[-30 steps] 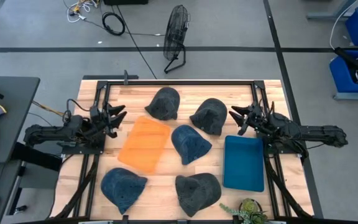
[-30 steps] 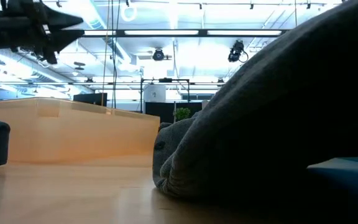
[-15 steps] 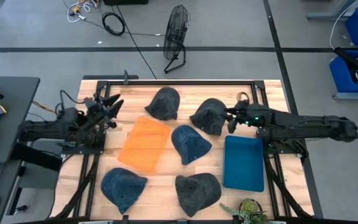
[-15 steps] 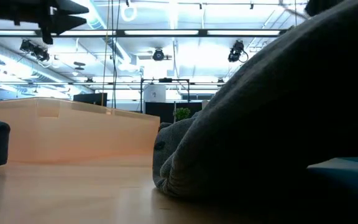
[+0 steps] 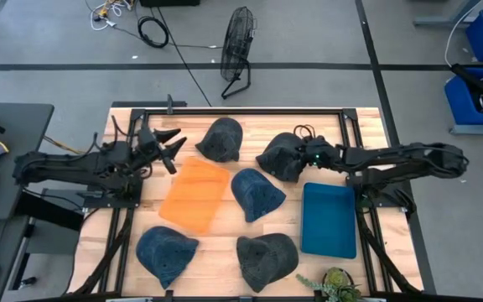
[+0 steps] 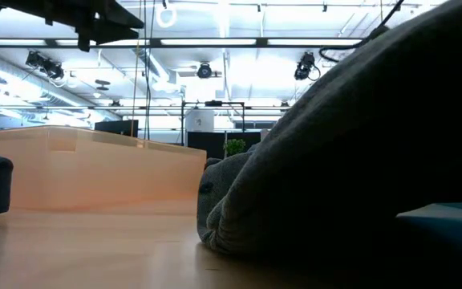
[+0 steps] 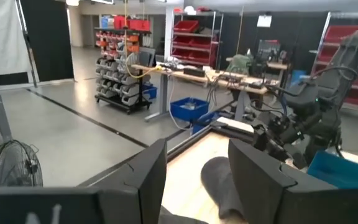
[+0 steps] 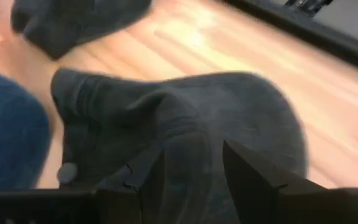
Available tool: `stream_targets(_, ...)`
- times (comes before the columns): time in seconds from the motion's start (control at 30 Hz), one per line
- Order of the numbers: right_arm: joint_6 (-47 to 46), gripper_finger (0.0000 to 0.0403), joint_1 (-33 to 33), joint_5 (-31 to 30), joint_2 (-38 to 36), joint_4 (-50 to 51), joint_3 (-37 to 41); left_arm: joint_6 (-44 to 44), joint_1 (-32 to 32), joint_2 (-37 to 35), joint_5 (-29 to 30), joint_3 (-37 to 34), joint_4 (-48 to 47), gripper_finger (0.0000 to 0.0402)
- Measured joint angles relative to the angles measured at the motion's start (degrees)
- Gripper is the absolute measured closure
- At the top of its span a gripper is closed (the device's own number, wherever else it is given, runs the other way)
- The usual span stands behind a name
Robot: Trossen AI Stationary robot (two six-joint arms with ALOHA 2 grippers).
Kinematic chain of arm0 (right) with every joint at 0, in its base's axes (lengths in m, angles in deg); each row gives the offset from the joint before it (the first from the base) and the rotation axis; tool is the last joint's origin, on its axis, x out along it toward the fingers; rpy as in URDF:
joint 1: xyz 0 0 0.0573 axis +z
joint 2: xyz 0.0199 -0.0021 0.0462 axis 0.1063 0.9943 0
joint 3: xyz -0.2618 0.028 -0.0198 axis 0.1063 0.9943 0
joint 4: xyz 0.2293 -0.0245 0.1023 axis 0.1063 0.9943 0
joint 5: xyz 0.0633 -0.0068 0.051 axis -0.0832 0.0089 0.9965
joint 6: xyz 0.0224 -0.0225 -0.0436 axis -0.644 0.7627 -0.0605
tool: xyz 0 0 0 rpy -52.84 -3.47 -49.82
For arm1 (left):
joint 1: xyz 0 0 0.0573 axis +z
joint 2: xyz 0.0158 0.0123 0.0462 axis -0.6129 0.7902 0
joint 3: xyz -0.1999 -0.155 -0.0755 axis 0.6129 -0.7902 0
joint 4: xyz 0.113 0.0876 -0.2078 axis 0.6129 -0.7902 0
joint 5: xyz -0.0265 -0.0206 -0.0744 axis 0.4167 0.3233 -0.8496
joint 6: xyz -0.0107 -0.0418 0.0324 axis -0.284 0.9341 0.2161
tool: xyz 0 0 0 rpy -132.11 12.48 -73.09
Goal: Pick & Place hat
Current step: Put the top right black cap into the blue bin
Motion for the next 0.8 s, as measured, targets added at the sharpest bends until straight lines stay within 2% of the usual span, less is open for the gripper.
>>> stream_targets(0.13,1.4,0.0238,-0.1,1.3,3.8,-3.0,0.0,2.4,0.0,1.4,0.0,0.0,0.0,0.0225)
stream_targets(0.3,1.4,0.0254,-0.4,-3.0,6.7,-2.6,0.0,2.7,0.0,1.6,0.0,0.0,0.1,0.0225)
stream_targets(0.4,0.6,0.0289,-1.0,-2.8,7.5,-2.4,0.0,2.8,0.0,1.5,0.0,0.0,0.5,0.0225)
stream_targets(0.57,2.5,0.0383,-1.0,-1.7,5.9,-2.6,0.0,2.9,0.0,1.5,0.0,0.0,0.8,0.0225)
stream_targets(0.7,6.7,0.0385,-0.9,-1.2,2.2,4.8,-4.7,2.9,0.0,1.5,0.0,0.0,0.8,0.0225)
stream_targets(0.8,9.5,0.0389,-0.4,-1.3,-1.2,17.0,-12.2,2.9,0.0,1.5,0.0,0.0,0.8,0.0225)
